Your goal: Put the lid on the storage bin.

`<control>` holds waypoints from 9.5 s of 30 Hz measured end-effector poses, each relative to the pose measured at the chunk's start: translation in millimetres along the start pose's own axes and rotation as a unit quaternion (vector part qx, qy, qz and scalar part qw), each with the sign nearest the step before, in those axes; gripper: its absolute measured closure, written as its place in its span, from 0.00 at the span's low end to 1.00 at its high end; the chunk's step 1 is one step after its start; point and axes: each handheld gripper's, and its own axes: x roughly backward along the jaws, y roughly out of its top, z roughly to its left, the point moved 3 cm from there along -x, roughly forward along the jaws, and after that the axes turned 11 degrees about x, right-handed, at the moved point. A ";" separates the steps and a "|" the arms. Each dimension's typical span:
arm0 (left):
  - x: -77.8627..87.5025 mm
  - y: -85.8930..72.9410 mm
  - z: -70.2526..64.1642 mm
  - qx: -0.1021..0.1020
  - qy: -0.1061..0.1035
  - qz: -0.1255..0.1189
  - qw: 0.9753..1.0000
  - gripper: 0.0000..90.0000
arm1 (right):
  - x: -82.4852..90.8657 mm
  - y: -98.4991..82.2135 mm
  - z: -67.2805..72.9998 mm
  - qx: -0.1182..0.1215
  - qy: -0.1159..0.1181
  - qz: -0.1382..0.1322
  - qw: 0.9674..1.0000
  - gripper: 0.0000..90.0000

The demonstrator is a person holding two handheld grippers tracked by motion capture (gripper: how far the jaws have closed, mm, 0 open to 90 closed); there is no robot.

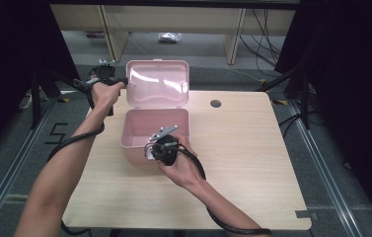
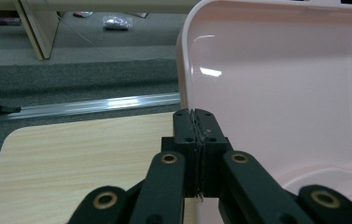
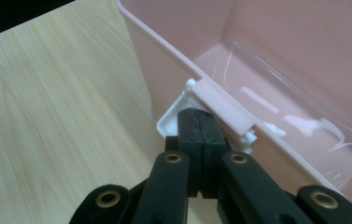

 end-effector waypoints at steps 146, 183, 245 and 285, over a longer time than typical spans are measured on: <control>-12.2 11.3 -8.0 -0.004 0.010 0.007 1.000 0.98 | -3.8 -3.3 -1.2 0.009 0.004 -0.017 1.000 1.00; 49.3 -39.1 -8.3 -0.073 -0.042 -0.146 0.986 0.98 | -3.5 -2.1 -3.4 -0.016 0.002 -0.024 1.000 1.00; 82.7 -87.0 -5.9 -0.111 -0.052 -0.152 0.981 0.94 | 79.1 32.6 -111.9 -0.129 -0.113 -0.164 0.971 1.00; 154.5 -149.2 1.2 -0.109 -0.091 -0.095 0.985 0.59 | 76.8 -5.5 -78.6 -0.120 -0.086 -0.126 0.981 1.00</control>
